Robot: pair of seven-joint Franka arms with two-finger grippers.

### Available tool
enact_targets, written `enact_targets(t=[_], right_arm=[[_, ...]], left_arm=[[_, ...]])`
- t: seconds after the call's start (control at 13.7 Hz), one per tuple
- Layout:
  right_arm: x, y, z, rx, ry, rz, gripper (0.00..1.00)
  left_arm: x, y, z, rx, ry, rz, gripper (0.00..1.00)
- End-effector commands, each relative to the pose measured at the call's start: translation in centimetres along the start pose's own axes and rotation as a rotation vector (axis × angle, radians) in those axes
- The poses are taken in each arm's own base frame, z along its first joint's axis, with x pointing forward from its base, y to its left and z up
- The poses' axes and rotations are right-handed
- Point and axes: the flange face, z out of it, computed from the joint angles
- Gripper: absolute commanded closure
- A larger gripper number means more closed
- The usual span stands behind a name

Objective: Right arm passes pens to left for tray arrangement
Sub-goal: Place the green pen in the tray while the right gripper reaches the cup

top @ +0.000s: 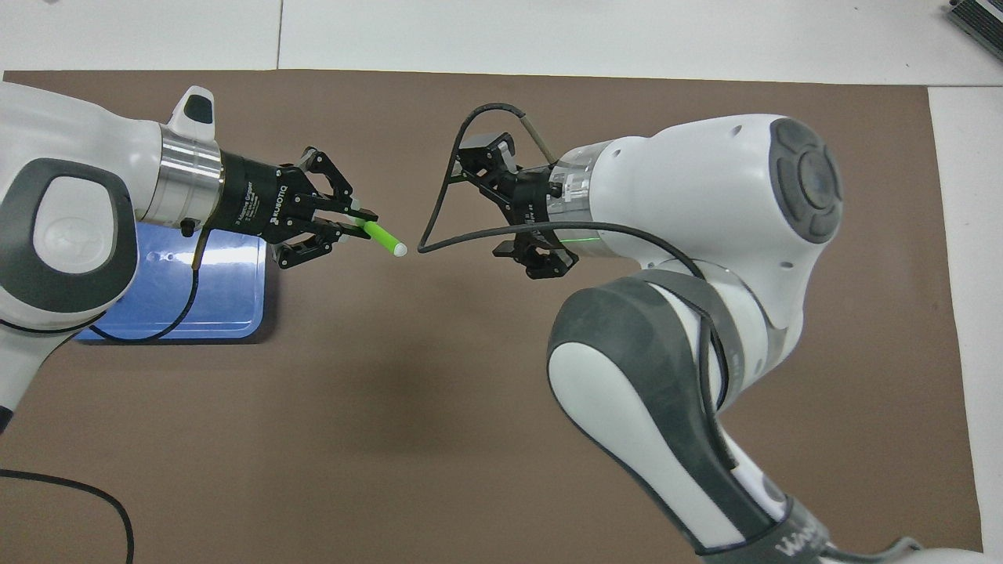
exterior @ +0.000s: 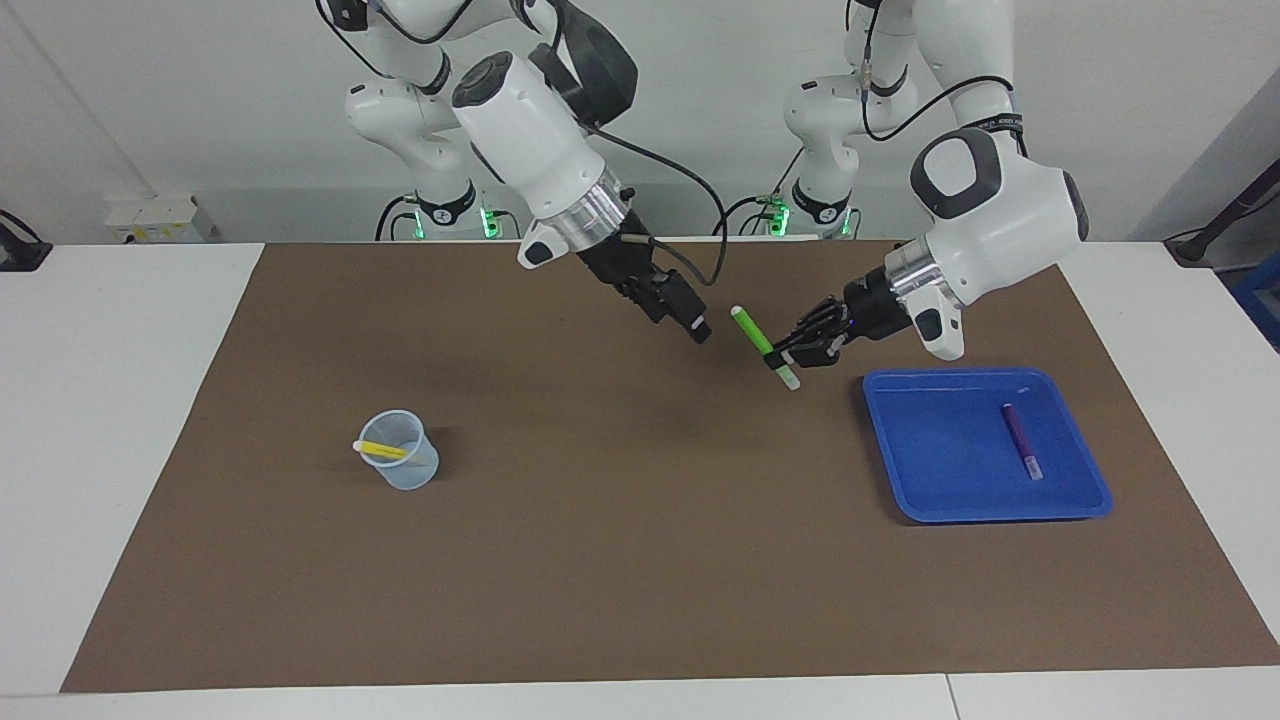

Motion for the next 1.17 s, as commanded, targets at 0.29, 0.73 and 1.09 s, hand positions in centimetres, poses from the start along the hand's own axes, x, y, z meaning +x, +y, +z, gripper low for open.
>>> enact_targets(t=[0.29, 0.73, 1.09], right_arm=[[8.1, 6.4, -7.0, -0.270, -0.083, -0.460, 0.00], [13.2, 10.4, -10.1, -0.467, -0.065, -0.893, 0.06], [18.6, 15.0, -10.9, -0.491, -0.055, -1.141, 0.23]], left_arm=[[0.8, -2.8, -1.1, 0.171, 0.118, 0.254, 1.00], [3.3, -3.8, -2.3, 0.474, 0.270, 0.798, 1.00], [6.6, -3.8, -5.0, 0.644, 0.429, 1.076, 1.00]])
